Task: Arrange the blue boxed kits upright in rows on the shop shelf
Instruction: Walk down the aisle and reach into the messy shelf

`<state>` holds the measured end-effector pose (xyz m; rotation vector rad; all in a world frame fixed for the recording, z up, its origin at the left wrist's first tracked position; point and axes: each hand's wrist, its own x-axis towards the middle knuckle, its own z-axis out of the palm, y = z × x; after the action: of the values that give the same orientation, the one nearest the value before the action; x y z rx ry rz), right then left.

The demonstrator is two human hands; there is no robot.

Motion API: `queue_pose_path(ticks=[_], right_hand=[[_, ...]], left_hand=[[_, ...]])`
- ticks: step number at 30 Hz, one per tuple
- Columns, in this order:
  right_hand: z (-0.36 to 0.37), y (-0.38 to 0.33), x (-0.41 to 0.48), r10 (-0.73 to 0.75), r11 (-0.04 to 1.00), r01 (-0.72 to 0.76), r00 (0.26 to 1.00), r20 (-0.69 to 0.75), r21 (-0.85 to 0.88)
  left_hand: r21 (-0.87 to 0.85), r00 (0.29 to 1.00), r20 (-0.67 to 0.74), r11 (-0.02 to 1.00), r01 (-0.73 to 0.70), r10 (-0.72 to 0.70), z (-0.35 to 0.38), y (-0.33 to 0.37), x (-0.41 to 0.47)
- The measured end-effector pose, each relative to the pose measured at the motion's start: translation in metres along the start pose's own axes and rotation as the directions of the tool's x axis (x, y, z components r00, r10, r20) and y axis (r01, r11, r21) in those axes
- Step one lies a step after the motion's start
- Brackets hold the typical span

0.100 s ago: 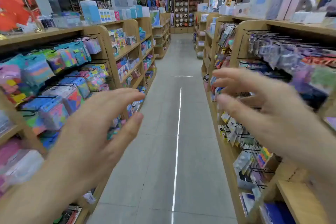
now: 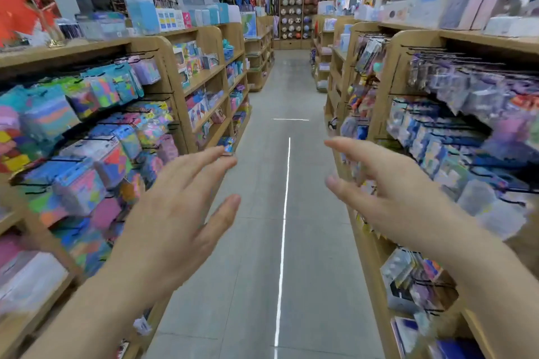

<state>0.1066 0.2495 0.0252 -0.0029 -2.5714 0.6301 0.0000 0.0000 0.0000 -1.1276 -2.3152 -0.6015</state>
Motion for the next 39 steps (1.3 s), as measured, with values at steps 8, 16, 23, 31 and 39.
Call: queue_pose_path(ticks=[8,16,23,31,39], right_hand=[[0.144,0.118,0.152,0.247,0.931,-0.136,0.917,0.312,-0.338],[0.198,0.207,0.278,0.360,0.933,-0.361,0.928,0.098,-0.009],[0.210,0.333,0.425,0.444,0.846,-0.427,0.896,0.022,0.319],[0.211,0.439,0.635,0.280,0.955,-0.281,0.960,0.020,0.100],[0.269,0.534,0.831,0.099,0.978,-0.085,0.993,0.069,-0.192]], left_hand=[[0.227,0.937,0.328,0.973,0.044,-0.119,0.109,-0.162,0.073],[-0.346,0.814,0.290,0.738,0.579,-0.503,0.203,-0.248,0.200],[-0.655,0.710,0.275,0.414,0.632,-0.649,0.303,-0.302,0.348],[-0.041,0.903,0.171,0.913,0.407,-0.395,0.414,-0.380,0.511],[0.350,0.936,0.235,0.921,0.171,-0.263,0.524,-0.508,0.687]])
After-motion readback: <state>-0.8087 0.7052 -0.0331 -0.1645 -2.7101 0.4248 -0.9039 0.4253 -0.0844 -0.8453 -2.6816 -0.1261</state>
